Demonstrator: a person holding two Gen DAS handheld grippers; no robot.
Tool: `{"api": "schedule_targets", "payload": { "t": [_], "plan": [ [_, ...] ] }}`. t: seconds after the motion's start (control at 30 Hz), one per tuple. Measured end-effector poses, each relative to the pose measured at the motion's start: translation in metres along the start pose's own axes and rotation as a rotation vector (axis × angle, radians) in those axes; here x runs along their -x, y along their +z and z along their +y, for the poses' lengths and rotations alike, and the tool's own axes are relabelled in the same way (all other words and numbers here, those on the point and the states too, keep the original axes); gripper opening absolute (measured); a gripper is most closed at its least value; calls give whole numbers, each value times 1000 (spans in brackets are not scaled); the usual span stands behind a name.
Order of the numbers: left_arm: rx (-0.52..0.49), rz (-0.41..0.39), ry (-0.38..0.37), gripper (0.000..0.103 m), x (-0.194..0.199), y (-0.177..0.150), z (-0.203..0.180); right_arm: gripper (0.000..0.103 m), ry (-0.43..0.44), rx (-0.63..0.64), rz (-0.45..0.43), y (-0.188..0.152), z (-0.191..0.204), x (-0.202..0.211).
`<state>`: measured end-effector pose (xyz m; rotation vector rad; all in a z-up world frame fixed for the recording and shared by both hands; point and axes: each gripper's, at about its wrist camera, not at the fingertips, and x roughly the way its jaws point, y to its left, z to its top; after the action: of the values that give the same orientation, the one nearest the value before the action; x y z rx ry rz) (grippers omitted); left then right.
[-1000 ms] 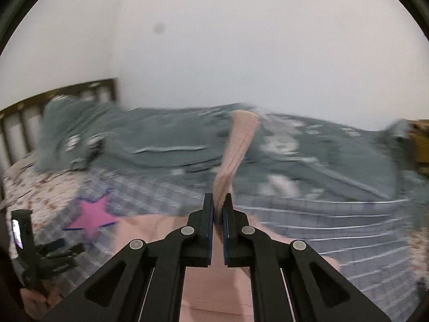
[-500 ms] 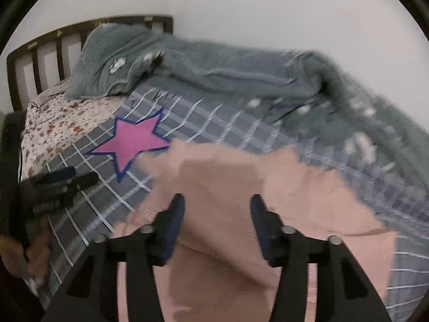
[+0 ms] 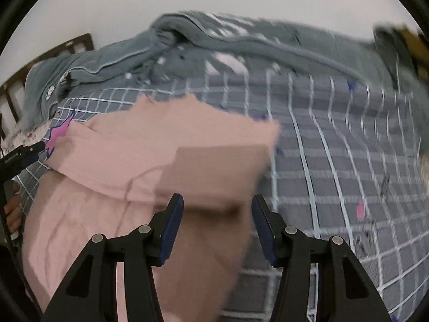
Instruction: Fold small clothes
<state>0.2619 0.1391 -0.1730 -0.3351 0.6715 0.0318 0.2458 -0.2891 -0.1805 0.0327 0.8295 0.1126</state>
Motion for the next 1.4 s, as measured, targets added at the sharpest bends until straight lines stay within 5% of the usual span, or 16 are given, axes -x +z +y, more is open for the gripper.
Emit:
{"api": "schedule_targets", "payload": {
  "t": [0.23, 0.4, 0.5, 0.63, 0.8, 0.93, 1.07, 1.17, 1.4],
  "plan": [
    [12, 5, 13, 82, -10, 2, -7, 52, -24, 11, 52, 6, -12, -29],
    [27, 32, 21, 82, -18, 2, 0, 49, -9, -112, -45, 5, -37, -21],
    [35, 61, -6, 82, -24, 1, 1, 50, -4, -173, -22, 0, -50, -25],
    [-9, 72, -16, 82, -27, -1, -10, 49, 8, -133, -31, 0, -46, -19],
    [-50, 71, -48, 80, -27, -4, -19, 51, 73, -65, -147, 1, -44, 10],
    [-77, 62, -97, 60, -25, -4, -27, 57, 96, -78, -173, 5, -38, 7],
    [-109, 90, -101, 30, -32, -6, -38, 56, -4, -69, -55, 3, -33, -24],
    [-139, 71, -79, 15, -30, -7, -43, 56, 18, -118, -20, -1, -42, -28],
    [-145, 16, -77, 7, -20, -2, -50, 56, 13, -161, -53, -5, -50, -23]
  ]
}}
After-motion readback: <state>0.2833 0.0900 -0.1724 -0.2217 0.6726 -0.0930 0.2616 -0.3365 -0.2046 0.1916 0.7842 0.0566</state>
